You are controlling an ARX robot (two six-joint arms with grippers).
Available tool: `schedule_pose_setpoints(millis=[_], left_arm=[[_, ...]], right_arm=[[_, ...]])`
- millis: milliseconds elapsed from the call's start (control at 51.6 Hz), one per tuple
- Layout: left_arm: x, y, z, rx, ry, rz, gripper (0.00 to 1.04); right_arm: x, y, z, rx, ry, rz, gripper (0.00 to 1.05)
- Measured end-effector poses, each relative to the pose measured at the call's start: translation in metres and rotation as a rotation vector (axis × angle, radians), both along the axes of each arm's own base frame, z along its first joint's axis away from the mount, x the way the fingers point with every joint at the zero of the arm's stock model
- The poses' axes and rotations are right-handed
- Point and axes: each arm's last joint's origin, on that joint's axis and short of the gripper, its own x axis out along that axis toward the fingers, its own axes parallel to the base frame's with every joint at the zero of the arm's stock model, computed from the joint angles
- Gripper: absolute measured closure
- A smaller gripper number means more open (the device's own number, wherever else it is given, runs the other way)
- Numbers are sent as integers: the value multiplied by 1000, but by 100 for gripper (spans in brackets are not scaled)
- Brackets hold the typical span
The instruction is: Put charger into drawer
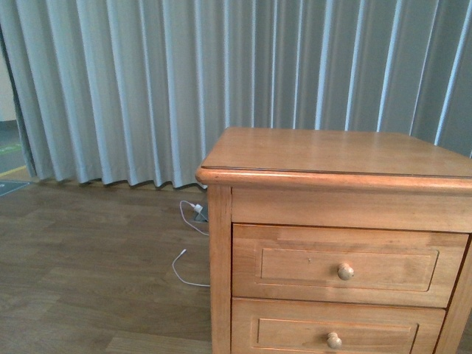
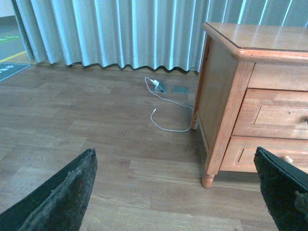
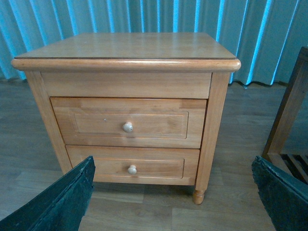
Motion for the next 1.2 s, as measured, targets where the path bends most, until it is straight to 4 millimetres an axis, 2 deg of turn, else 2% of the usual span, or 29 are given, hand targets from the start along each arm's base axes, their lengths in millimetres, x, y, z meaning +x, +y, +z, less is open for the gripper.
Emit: schedule_pose_setpoints(millis=[1201], left_arm=[[0, 0, 0, 0, 0, 0, 6]], right_arm=[[0, 0, 0, 0, 0, 0, 8]])
